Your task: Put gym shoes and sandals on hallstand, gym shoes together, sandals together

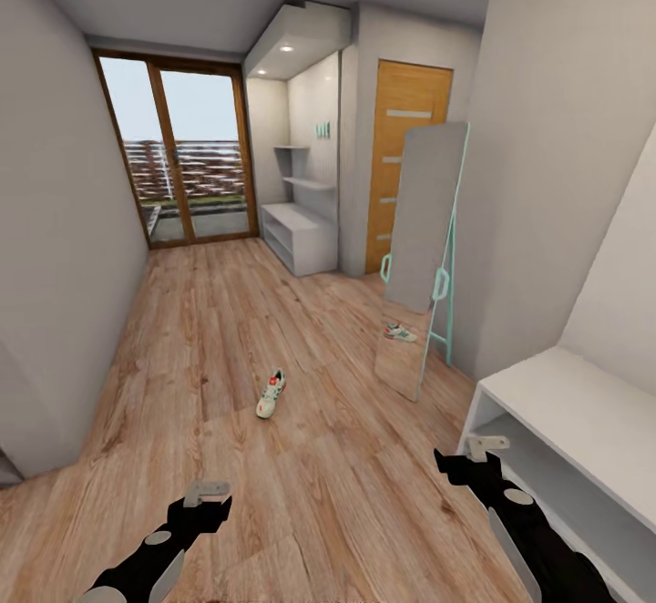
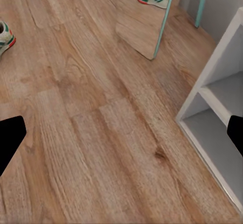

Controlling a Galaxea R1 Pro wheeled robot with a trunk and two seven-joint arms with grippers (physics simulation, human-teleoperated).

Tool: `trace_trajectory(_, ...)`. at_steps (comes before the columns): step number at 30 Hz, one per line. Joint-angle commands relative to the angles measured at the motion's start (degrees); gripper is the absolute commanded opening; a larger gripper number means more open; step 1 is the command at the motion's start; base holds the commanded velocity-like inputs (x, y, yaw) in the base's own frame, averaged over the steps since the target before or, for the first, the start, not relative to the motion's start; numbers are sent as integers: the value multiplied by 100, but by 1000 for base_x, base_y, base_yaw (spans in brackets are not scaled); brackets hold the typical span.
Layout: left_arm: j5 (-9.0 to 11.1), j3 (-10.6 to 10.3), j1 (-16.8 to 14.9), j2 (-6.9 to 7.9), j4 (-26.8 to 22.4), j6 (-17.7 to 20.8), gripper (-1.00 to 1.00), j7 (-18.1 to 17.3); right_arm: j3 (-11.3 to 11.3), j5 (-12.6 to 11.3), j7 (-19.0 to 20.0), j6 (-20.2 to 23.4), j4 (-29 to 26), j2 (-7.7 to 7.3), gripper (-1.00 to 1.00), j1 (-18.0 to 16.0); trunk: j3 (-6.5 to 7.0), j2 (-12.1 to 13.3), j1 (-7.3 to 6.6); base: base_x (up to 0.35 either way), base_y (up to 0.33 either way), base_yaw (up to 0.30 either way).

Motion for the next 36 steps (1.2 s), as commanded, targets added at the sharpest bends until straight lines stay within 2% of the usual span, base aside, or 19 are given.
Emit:
trace_trajectory(1, 1, 6, -5, 1, 6, -18, 100, -21, 13, -59, -5, 26, -9, -6, 100, -2, -15, -3, 0, 0, 0, 89)
trace_trajectory(20, 8, 15, -5, -2, 6, -38, 100, -26, -16, -59, -10, 26, -8, -6, 100, -2, -183, -3, 0, 0, 0, 82)
trace_trajectory(36, 10, 23, -5, -3, 6, -12, 100, -17, -21, -66, -13, 26, -20, -6, 100, -2, -608, -645, 351, 0, 0, 131)
